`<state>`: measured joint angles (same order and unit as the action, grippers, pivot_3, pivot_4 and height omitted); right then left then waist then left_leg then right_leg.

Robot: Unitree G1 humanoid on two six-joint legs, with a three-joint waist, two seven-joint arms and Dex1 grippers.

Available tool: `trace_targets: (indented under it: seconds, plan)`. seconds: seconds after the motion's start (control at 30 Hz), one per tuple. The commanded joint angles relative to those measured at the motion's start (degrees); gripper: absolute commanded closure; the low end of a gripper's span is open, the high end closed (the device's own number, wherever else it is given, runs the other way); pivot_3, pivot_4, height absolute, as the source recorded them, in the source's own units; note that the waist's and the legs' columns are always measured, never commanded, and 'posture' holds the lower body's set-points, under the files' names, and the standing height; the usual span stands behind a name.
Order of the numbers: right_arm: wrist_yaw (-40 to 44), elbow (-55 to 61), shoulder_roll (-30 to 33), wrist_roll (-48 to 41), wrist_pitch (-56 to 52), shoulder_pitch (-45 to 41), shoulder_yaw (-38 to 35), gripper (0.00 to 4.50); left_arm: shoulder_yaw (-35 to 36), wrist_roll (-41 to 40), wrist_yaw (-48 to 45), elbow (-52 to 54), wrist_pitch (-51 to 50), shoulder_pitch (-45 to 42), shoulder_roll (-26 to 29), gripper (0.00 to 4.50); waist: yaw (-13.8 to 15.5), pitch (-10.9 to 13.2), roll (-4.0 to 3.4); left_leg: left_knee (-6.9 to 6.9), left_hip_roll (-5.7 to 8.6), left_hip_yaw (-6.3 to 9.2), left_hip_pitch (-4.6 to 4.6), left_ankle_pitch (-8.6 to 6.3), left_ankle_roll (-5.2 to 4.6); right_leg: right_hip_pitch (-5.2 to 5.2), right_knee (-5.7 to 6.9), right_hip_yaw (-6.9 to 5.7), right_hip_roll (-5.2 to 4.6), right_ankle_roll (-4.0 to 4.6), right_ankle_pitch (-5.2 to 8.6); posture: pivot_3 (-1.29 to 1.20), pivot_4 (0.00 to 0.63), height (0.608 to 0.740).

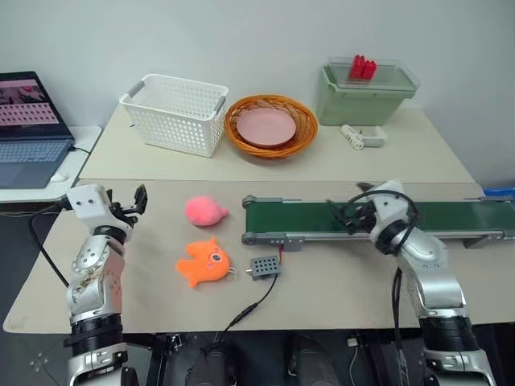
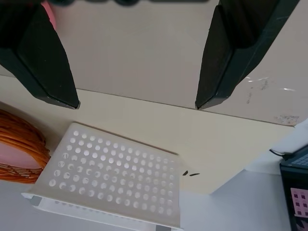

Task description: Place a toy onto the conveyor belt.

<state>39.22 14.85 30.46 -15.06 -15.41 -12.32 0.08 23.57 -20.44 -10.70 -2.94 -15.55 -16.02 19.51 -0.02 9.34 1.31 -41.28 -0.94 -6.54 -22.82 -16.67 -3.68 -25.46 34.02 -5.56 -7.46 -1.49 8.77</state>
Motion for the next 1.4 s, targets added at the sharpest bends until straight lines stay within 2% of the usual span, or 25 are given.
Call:
trace_targets:
  seconds: [0.03,0.17,0.23,0.4,0.43,0.67,0.8,1.0,1.17,1.4]
  plan:
    - [15.0,12.4,9.5,-7.0,-4.4,2.6,4.4,0.00,0.0,-0.6,-0.4,2.2,-0.3,-0.4,0.8,0.39,0.3,0.0,-0.03,0.00,0.01,0.00,-0.01,0.00,-0.01,-0.02,0.00,-0.01,-0.01,0.00,0.00,0.00,0.150,0.740]
    - [21.3,15.9,15.0,-11.2,-7.7,0.9,6.0,0.00,-0.2,-0.5,-0.7,1.9,-0.5,-0.7,1.1,0.39,0.7,0.0,0.01,-0.07,0.03,0.01,-0.02,-0.10,-0.17,0.04,-0.06,-0.02,-0.07,0.00,0.00,0.00,0.150,0.740]
    - [22.7,17.0,15.5,-12.3,-8.6,0.0,6.6,0.00,-0.2,-0.5,-0.9,2.1,-0.6,-0.7,1.3,0.39,0.7,0.0,0.02,-0.13,0.02,0.01,-0.02,-0.33,-0.55,0.04,-0.06,-0.02,-0.08,0.00,0.00,0.00,0.150,0.740]
    - [22.1,16.6,14.3,-11.1,-8.8,-2.6,8.5,0.00,-1.2,-1.8,-5.8,6.3,-3.0,2.3,4.3,0.39,0.7,0.0,0.03,-0.10,0.01,0.03,-0.03,-0.27,-0.42,-0.04,-0.02,-0.01,-0.10,0.04,0.00,0.00,0.150,0.740]
    - [22.0,16.2,14.1,-10.9,-8.8,-3.0,8.7,0.00,-1.4,-2.8,-8.0,8.3,-4.1,3.4,5.5,0.39,0.7,0.0,0.03,-0.09,0.01,0.01,-0.07,-0.06,-0.06,-0.11,-0.01,-0.01,-0.10,0.05,0.00,0.00,0.150,0.740]
    - [21.3,10.9,12.9,-6.9,-6.4,-4.5,9.9,0.00,-3.1,-10.9,-24.8,22.8,-14.0,13.0,19.2,0.39,0.7,0.0,0.01,-0.05,0.01,-0.04,-0.45,0.00,0.10,-0.61,0.06,-0.01,-0.06,0.11,0.02,0.00,0.150,0.740]
    - [21.1,9.4,11.9,-5.7,-5.7,-4.6,10.2,0.00,-6.8,-12.3,-30.9,27.2,-15.6,15.7,23.2,0.39,0.9,0.0,0.00,-0.07,0.02,-0.06,-0.44,0.01,0.12,-0.60,0.06,0.03,-0.07,0.10,0.06,0.00,0.150,0.740]
    - [20.0,10.1,11.5,-4.8,-6.1,-2.6,9.5,0.00,-18.6,-5.4,-33.2,22.0,-10.3,14.2,19.7,0.39,0.8,0.0,-0.01,-0.01,0.02,-0.08,-0.39,0.05,0.18,-0.59,0.07,0.06,-0.02,0.12,0.06,0.00,0.150,0.740]
    - [18.7,12.2,12.6,-5.0,-7.1,-0.4,7.4,0.00,-24.3,-0.2,-35.4,13.9,-6.3,12.5,18.3,0.39,0.7,0.0,-0.01,0.01,0.03,-0.11,-0.42,0.06,0.18,-0.61,0.07,0.02,0.05,0.14,0.05,0.00,0.150,0.740]
    - [16.3,13.9,12.7,-4.9,-7.9,1.4,6.0,0.00,-30.5,7.7,-38.8,7.1,-0.7,10.3,19.7,0.39,0.8,0.0,-0.03,-0.01,-0.02,-0.09,-0.36,0.04,0.15,-0.59,0.07,0.06,0.03,0.15,0.06,0.00,0.150,0.740]
